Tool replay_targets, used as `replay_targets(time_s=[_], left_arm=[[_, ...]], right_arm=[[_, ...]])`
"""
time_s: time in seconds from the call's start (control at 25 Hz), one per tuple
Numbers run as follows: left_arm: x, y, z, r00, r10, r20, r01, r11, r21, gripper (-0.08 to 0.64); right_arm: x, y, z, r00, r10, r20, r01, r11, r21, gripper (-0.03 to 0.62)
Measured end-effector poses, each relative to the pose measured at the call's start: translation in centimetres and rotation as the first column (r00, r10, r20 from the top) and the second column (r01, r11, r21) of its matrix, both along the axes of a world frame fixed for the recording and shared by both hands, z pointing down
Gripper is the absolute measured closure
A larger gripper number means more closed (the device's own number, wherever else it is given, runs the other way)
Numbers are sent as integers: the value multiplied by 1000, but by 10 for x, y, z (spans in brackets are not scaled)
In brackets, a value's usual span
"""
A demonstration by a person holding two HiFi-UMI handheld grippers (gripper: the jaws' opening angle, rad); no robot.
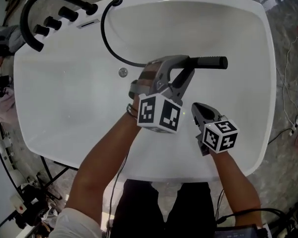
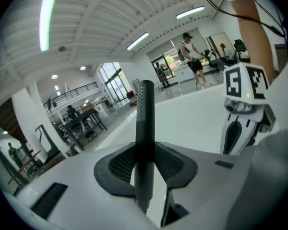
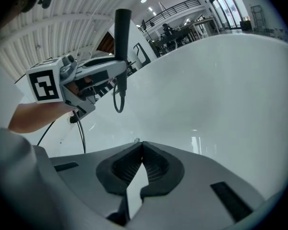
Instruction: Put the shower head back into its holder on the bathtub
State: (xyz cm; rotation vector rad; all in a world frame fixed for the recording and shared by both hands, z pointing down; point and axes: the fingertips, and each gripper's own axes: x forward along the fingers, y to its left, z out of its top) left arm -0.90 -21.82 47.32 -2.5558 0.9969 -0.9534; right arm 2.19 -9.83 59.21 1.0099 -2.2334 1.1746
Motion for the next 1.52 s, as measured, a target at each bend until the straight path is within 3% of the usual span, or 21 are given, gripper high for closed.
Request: replay_targets(time_s=[0.12, 0.32, 0.48, 0.64, 0.8, 0.92, 1.04, 1.28, 1.52], left_arm=[[-20, 9, -68, 990, -100, -105, 103, 994, 30, 433], [-60, 18, -164, 947, -222, -231, 246, 966, 81, 433], [-90, 25, -235, 906, -266, -328, 324, 937, 134, 433], [-116, 26, -289, 863, -320, -392, 399, 906, 139, 433], [-142, 21, -340, 826, -348, -443, 455, 876, 161, 433], [-164, 14, -376, 776, -361, -517, 499, 852, 156, 433], [-187, 5, -396, 737, -374, -564, 536, 830, 151, 433], [-210, -26, -406, 696, -361, -620, 575, 798, 181, 433], [-230, -74, -381, 608, -414, -678, 643, 757, 114, 433]], right_arm=[[-4, 4, -38, 1000, 2, 13, -2, 1000, 13, 581], [-13, 0, -95, 999, -42, 10, 41, 996, 77, 581], [-18, -7, -140, 999, -6, 53, 1, 995, 97, 581], [-19, -12, -174, 992, 59, 114, -67, 996, 65, 581], [-31, -8, -200, 991, 43, 128, -52, 996, 73, 581], [-42, -15, -219, 991, 28, 132, -41, 995, 94, 580], [-55, -26, -230, 990, 14, 138, -31, 992, 119, 581], [-62, -38, -224, 989, 13, 150, -30, 993, 114, 581], [-64, -44, -209, 988, 16, 153, -30, 995, 91, 581]])
